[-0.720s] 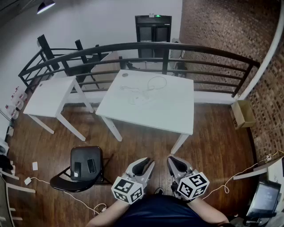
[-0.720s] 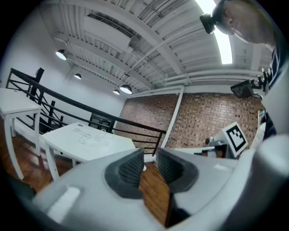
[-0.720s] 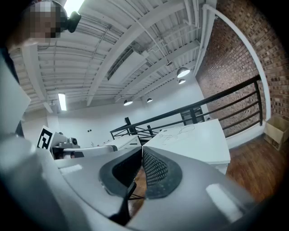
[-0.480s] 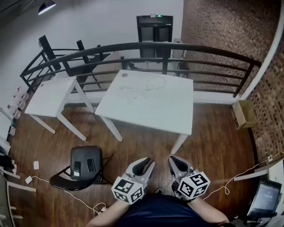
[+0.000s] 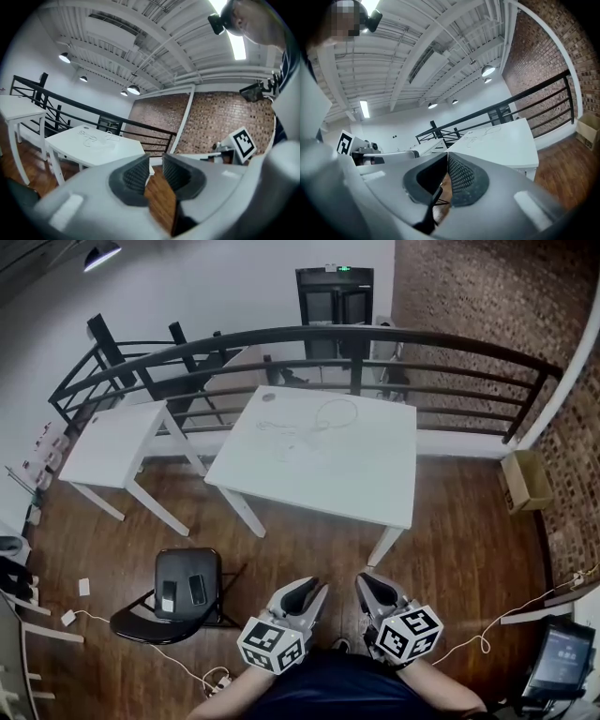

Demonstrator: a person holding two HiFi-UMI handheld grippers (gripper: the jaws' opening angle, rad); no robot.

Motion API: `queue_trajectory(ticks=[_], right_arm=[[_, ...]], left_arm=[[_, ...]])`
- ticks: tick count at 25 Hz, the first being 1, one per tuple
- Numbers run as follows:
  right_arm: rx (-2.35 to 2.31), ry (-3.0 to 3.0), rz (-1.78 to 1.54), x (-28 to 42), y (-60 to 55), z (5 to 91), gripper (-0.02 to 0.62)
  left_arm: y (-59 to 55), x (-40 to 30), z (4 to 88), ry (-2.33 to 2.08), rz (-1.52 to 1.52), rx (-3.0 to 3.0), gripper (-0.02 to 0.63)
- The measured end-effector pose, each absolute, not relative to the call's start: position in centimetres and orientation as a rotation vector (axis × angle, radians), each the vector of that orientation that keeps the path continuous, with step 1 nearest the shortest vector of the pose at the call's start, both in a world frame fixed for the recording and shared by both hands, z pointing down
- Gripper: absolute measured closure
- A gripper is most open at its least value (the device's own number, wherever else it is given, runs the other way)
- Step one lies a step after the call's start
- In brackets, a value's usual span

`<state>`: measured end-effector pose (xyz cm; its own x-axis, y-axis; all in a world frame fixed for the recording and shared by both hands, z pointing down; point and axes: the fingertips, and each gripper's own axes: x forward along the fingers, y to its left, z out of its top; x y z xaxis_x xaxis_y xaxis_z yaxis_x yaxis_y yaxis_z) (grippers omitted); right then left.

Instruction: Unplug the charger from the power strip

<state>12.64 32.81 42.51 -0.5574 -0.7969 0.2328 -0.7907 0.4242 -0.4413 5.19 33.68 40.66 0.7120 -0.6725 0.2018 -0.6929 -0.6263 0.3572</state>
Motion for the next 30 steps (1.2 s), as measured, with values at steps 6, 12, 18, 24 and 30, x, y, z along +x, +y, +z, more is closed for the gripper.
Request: queue_trajectory(ticks=[6,12,18,24,30], right_arm=[[-1.541,2.627,-0.811,12.1,28.9,42.9,0.583],[-1.665,2.596,-0.783,11.6,22.3,42.5,0.583],[-1.722,2.603,-0.801,8.6,16.5,42.5,0.583],[-1.738,2.648,-0.817,4.5,11.3,43.1,0.583],[-1.738,2.682,-0.862,3.0,8.2,43.9,0.583]], left_arm=[[29.4,3.7,41.6,-1.032,0.046,2.49,0.52],[22.1,3.3,40.8,-0.938,-0.008,2.515,0.522],[15.7,0.1,41.1,-0.896,-0.021,2.491,0.522],[10.3,-4.0,42.2,-0.889,-0.026,2.459,0.522],[6.4,-6.2,43.1,-0.92,-0.024,2.436,0.522]])
